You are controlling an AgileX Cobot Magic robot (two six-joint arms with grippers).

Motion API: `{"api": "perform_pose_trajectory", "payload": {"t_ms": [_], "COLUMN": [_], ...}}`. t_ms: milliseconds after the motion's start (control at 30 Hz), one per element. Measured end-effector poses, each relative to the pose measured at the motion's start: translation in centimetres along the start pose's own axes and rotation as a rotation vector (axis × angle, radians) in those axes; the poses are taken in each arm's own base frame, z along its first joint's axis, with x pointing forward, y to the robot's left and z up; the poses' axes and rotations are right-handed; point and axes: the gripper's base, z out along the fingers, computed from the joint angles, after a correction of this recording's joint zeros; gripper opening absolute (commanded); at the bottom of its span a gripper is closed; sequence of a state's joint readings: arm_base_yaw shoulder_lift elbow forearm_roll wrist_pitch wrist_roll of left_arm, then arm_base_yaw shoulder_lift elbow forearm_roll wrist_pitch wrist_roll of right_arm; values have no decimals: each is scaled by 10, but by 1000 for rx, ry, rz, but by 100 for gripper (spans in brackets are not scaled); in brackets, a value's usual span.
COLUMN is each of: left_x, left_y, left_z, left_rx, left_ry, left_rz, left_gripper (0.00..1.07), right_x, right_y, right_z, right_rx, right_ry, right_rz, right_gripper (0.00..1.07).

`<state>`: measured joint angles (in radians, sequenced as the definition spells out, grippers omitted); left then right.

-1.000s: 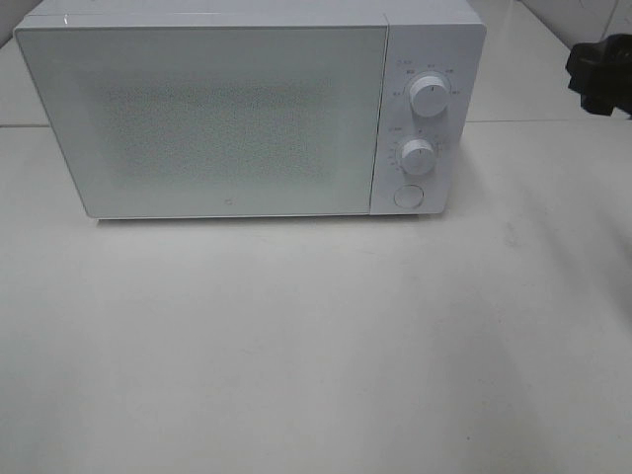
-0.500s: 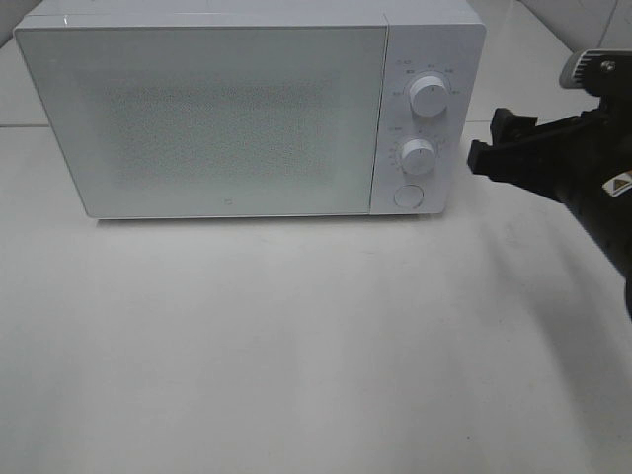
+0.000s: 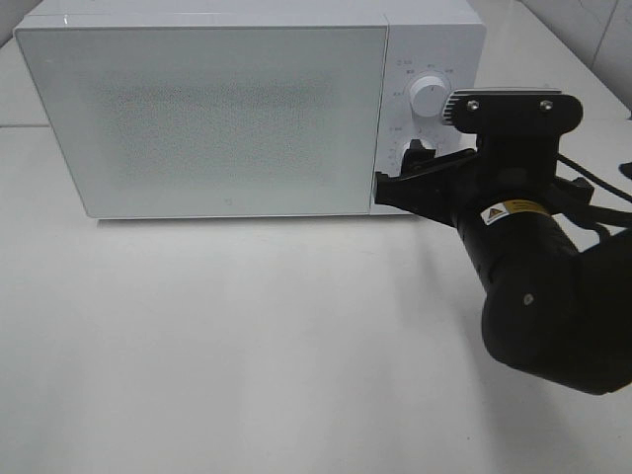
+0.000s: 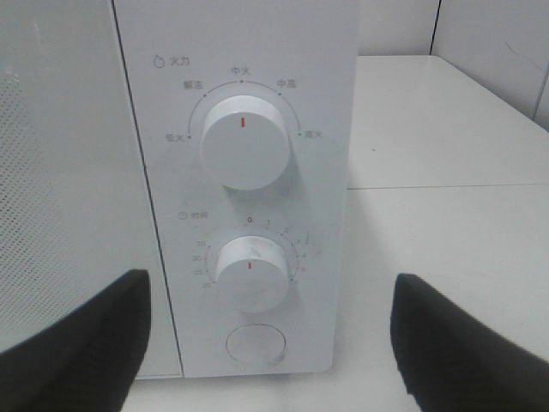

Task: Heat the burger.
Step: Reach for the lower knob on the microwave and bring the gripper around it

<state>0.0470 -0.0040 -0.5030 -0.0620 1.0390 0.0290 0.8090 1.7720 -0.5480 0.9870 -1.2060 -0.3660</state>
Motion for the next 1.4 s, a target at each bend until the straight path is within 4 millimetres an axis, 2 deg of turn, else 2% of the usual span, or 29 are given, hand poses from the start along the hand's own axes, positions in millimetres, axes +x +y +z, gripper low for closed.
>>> {"api": "perform_pose_trajectory", "payload": {"t_ms": [433, 833, 1200, 1400], "left_x": [0, 0, 0, 0], "left_y": [0, 0, 0, 0], "left_z": [0, 0, 0, 0], "left_rx": [0, 0, 0, 0], "left_ry": [0, 0, 0, 0], "left_rz": [0, 0, 0, 0], "left_gripper": [96, 96, 96, 96], "right_x": [12, 25, 29, 32], "right_y": [23, 19, 17, 15], "right_z": [19, 52, 76, 82], "right_rx": [4, 41, 18, 24], "right_ry": [21, 43, 62, 78], "right_rz": [-7, -17, -10, -13], "right_gripper": [76, 76, 76, 76]}}
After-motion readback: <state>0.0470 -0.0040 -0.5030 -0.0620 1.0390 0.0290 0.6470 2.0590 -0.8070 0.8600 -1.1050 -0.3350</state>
